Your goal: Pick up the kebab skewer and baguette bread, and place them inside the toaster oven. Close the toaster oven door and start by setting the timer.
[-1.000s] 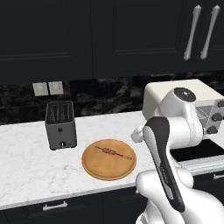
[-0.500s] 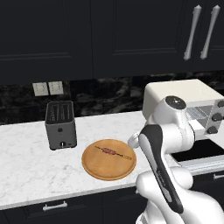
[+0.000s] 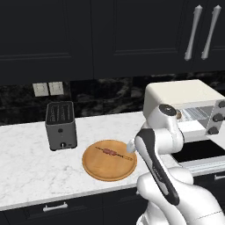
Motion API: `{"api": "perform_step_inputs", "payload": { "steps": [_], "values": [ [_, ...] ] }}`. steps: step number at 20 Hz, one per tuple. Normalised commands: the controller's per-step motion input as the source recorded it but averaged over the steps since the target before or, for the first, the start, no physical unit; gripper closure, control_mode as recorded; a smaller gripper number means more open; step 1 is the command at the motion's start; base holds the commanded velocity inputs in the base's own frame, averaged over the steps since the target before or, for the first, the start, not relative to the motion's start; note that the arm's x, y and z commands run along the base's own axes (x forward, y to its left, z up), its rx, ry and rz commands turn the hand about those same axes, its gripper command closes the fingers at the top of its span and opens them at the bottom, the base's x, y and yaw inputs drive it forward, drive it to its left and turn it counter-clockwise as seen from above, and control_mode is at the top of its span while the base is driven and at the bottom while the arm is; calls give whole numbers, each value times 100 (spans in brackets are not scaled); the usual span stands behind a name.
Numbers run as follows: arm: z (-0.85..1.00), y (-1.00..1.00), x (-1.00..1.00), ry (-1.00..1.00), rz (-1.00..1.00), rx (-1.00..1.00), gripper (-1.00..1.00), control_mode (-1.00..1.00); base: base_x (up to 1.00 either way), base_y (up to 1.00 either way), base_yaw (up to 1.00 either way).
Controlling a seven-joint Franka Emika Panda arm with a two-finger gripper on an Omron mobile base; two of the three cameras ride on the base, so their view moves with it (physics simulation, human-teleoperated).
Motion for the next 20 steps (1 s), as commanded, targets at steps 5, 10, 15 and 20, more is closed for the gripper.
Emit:
{"api": "perform_step_inputs", "payload": {
  "steps": [5, 10, 15, 20],
  "values": [
    [-52, 2, 33, 0, 12, 0, -100, -100, 0, 0, 0],
    [-51, 8, 40, 1, 7, 0, -100, -100, 0, 0, 0],
    [-54, 18, 28, 0, 2, 0, -100, -100, 0, 0, 0],
    [-54, 1, 3, 0, 0, 0, -100, -100, 0, 0, 0]
  ]
}}
